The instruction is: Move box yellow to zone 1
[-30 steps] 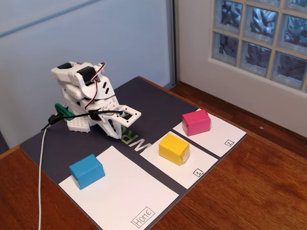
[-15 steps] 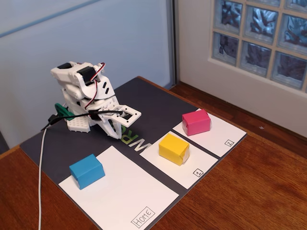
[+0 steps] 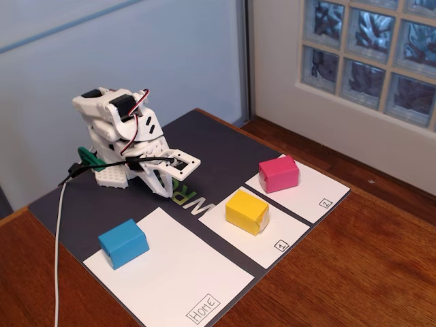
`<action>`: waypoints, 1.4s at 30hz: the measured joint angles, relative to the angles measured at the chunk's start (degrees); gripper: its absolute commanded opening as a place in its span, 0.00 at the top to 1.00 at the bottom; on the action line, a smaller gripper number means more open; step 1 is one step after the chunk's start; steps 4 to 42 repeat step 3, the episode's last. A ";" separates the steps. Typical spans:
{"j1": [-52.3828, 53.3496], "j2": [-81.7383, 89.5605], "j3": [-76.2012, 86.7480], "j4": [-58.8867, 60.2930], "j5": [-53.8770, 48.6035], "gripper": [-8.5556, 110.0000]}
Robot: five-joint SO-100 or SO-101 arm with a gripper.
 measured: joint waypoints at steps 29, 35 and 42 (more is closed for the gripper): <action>0.00 0.00 0.00 0.00 0.00 0.93; 0.00 0.00 0.00 0.00 0.00 0.93; 0.00 0.00 0.00 0.00 0.00 0.93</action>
